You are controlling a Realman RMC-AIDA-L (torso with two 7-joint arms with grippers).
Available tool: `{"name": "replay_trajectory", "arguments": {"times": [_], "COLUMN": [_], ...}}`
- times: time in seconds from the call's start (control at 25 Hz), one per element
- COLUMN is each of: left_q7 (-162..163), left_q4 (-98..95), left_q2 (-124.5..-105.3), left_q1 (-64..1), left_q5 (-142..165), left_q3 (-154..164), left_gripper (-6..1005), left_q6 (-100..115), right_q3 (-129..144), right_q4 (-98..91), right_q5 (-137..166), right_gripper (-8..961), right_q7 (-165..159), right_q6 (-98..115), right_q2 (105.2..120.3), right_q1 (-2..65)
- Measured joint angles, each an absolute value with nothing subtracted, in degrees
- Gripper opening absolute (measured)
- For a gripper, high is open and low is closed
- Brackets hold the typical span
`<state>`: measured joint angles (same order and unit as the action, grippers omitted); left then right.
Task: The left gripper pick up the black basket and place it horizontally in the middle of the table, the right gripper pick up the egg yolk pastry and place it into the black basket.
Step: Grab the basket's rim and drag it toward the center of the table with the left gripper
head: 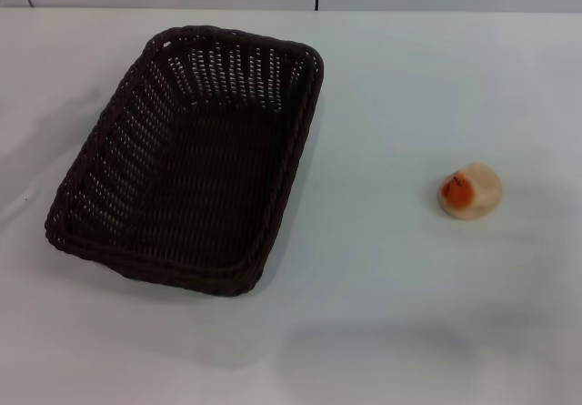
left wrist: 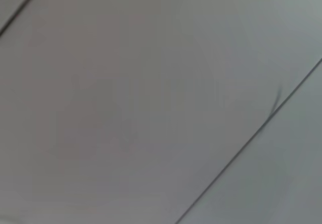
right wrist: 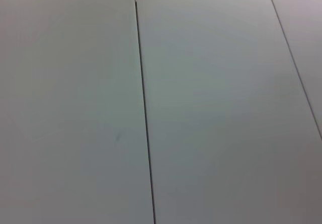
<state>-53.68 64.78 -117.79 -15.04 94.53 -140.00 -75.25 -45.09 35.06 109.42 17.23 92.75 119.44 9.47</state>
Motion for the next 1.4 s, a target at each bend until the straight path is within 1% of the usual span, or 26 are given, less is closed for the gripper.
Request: {"name": "replay_trajectory", "arguments": {"times": [0.16, 0.24, 0.28, 0.48, 0.84, 1.4], "left_q7": [-40.62, -39.03, -35.68, -30.05, -25.73, -24.93], "left_q4": [74.15, 75.32, 78.19, 83.07, 87.15, 82.95], "left_q2": [-117.70, -117.72, -117.83, -117.87, -117.95, -118.12], "left_q1": [-20.38, -21.38, -23.47, -25.88, -27.37, -27.81], "left_q5": [114.78, 117.84, 125.22, 135.29, 143.93, 147.84], "left_q3": [-137.38, -136.75, -134.41, -127.64, -119.20, -114.83], "left_gripper": [515, 513, 512, 505, 493, 475], "left_q6": [-74.58, -74.62, -74.78, -74.95, -77.08, -74.98], "right_q3": [-45.09, -45.09, -45.09, -45.28, -45.57, -45.53], "right_q4": [35.06, 35.06, 35.06, 35.03, 34.88, 34.54], "right_q5": [109.43, 109.43, 109.43, 109.43, 109.43, 109.42], "right_gripper": [479, 479, 479, 479, 479, 478], "right_q7": [17.23, 17.23, 17.23, 17.23, 17.23, 17.23], "right_q6": [92.87, 92.87, 92.87, 92.64, 92.58, 92.37], "right_q2": [119.44, 119.44, 119.44, 119.44, 119.44, 119.35], "right_q1": [9.67, 9.73, 9.82, 9.85, 9.88, 10.71]}}
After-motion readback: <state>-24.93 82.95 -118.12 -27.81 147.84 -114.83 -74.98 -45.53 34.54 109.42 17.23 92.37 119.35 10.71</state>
